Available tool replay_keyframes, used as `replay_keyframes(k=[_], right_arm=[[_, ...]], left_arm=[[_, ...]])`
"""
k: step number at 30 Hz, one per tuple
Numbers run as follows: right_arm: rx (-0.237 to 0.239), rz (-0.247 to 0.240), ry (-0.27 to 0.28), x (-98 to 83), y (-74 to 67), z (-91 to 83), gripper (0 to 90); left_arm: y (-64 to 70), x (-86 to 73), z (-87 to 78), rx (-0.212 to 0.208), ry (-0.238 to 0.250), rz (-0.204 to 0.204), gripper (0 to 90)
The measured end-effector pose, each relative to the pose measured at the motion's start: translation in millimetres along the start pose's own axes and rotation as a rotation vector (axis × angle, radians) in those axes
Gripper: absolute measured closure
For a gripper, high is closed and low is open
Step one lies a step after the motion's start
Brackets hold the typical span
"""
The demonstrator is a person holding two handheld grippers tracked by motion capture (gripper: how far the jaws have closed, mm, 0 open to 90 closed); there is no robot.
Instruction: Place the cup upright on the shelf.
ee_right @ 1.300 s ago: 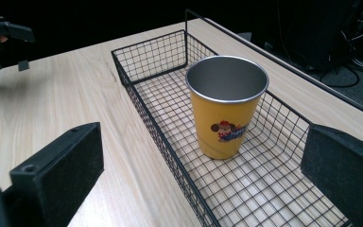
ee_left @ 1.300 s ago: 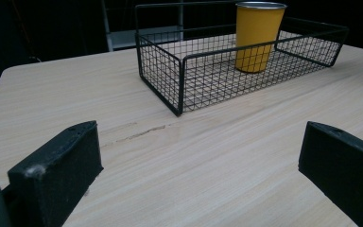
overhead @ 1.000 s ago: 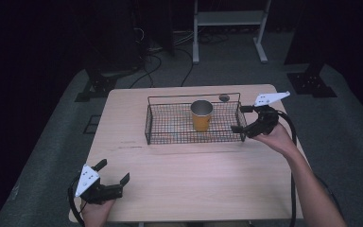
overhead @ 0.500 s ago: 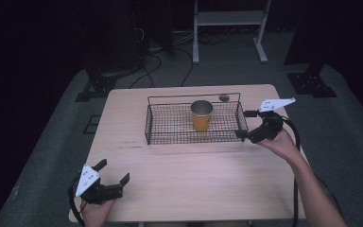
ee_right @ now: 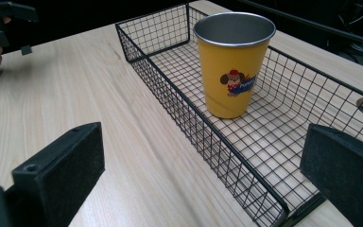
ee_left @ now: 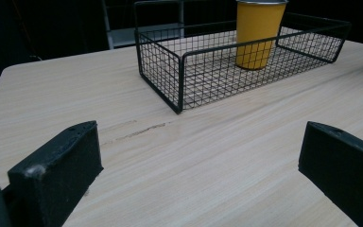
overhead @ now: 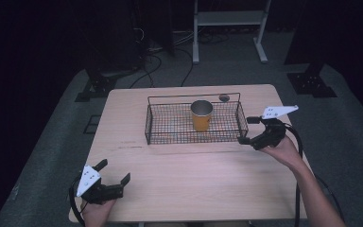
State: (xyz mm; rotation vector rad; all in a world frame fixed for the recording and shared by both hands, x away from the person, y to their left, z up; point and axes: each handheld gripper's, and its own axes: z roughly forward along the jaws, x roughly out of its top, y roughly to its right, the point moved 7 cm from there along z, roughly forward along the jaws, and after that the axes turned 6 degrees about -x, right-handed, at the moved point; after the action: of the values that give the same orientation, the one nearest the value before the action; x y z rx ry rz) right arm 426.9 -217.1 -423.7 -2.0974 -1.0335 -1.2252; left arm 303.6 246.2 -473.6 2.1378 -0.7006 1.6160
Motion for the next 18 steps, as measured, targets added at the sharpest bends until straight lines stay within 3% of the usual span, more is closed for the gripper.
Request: replay_keyframes(k=[18], right_arm=[[-0.003,0.035,-0.002,-23.3,-1.7,-8.9,0.0]], left_arm=[[0.4,-0.8,0.7,0.007,-0.005,0.001,0.0]])
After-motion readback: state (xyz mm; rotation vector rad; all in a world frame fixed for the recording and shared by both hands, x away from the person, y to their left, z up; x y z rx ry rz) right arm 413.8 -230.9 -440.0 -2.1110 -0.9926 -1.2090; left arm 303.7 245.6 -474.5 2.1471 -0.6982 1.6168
